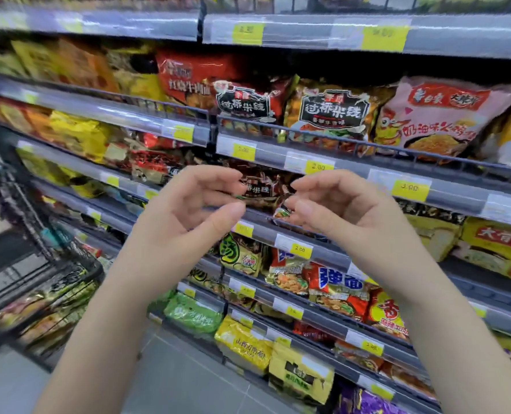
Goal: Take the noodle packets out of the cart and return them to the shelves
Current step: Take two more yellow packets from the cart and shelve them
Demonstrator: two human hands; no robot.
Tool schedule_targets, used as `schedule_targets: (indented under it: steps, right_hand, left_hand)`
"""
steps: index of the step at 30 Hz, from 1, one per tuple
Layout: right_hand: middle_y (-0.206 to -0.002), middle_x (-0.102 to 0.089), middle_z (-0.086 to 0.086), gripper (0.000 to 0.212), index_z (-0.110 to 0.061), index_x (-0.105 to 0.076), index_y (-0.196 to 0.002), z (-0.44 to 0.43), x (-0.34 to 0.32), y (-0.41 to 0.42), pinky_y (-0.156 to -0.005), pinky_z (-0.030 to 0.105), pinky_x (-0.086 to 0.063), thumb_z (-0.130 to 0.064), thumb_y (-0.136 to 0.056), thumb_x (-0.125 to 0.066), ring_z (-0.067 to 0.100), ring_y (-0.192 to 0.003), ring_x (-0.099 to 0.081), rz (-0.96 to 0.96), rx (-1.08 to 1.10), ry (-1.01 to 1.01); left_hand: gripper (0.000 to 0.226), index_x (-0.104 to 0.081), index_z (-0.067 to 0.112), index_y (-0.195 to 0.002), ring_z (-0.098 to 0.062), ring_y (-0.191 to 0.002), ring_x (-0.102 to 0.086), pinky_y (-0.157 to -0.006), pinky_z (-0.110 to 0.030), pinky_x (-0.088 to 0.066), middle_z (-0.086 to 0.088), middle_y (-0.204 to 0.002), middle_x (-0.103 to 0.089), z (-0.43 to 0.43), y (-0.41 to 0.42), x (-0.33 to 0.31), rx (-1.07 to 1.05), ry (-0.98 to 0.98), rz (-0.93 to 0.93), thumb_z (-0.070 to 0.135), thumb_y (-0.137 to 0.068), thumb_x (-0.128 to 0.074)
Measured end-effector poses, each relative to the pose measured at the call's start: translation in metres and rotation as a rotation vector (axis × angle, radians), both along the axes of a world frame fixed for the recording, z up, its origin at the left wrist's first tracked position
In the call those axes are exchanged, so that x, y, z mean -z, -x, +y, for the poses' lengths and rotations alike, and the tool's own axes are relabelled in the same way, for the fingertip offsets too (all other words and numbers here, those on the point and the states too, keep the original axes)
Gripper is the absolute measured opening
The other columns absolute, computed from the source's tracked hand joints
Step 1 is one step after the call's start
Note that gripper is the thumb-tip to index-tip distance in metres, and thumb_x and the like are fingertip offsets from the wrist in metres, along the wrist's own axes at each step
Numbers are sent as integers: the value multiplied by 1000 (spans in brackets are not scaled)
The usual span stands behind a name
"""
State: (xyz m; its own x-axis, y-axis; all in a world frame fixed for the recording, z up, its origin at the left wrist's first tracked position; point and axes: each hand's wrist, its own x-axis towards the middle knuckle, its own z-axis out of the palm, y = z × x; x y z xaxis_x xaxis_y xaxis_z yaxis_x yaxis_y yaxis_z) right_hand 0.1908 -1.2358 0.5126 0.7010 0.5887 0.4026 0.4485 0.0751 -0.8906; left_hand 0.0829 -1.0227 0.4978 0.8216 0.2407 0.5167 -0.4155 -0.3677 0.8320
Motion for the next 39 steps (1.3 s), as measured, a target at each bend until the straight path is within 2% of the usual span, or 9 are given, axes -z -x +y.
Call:
schedule_targets:
  steps: [6, 11, 16, 19, 22, 26, 32, 35, 39]
  right_hand:
    - [-99, -77, 3, 26, -21, -73, -109, 54, 11, 7, -84, 30, -61, -31, -85, -73, 20, -90, -76, 56, -87, -24]
    - [-91, -79, 3, 18, -19, -72, -108, 103, 28, -5, -77, 23, -58, -19, -90, -72, 15, -81, -76, 133, -205, -14]
    - [-93, -79, 4, 30, -19, -71, -109, 159, 41, -27, -80, 26, -59, -32, -82, -72, 16, -81, -75, 179, -339, -1]
    - [-92, -80, 3, 35, -17, -71, -110, 193, 43, -47, -80, 24, -59, -34, -80, -71, 14, -80, -74, 215, -407, -2]
    - [-94, -80, 3, 33, -19, -72, -109, 226, 44, -69, -79, 24, -58, -37, -81, -70, 16, -82, -75, 221, -475, 2]
    - [-97, -79, 3, 30, -22, -73, -108, 274, 55, -95, -80, 23, -58, -38, -82, -71, 16, -84, -75, 279, -580, 14]
    - [-97, -79, 6, 30, -16, -72, -107, 357, 83, -104, -76, 22, -58, -32, -82, -72, 11, -81, -73, 388, -717, 75]
    - [-99, -78, 9, 31, -17, -73, -106, 395, 92, -102, -79, 25, -60, -33, -79, -70, 10, -80, -73, 416, -750, 112]
    - [-96, -79, 6, 28, -21, -72, -105, 452, 107, -98, -79, 28, -60, -36, -81, -69, 12, -80, -73, 407, -783, 149]
  left_hand:
    - [31, -65, 21, -123, -26, -108, -70, -88, -35, -60, -2, -116, -73, 36, 30, 26, -82, 73, 12, 23, -93, -68]
    - [30, -64, 16, -124, -33, -104, -70, -88, -48, -60, -5, -116, -73, 72, 41, 35, -208, 102, 41, 25, -96, -68]
    - [27, -63, 10, -124, -24, -101, -72, -85, -38, -61, -4, -112, -74, 104, 39, 39, -328, 145, 67, 17, -99, -64]
    - [26, -62, 6, -125, -25, -100, -72, -85, -39, -61, -6, -113, -73, 126, 29, 40, -402, 125, 72, 13, -100, -62]
    - [31, -62, 9, -126, -24, -101, -73, -86, -39, -61, -7, -115, -72, 151, 16, 40, -463, 118, 82, 22, -99, -64]
    - [36, -63, 12, -125, -23, -102, -73, -85, -38, -61, -5, -116, -73, 181, -2, 45, -559, 157, 80, 29, -94, -64]
    - [31, -63, 10, -122, -15, -96, -73, -79, -25, -59, 2, -110, -76, 220, 0, 67, -733, 271, 117, 21, -93, -64]
    - [42, -65, 12, -123, -15, -97, -73, -79, -26, -60, -1, -113, -76, 244, 11, 75, -821, 306, 134, 34, -87, -67]
    - [37, -63, 8, -126, -19, -100, -71, -83, -33, -62, -6, -116, -74, 293, 23, 93, -871, 359, 187, 25, -94, -66]
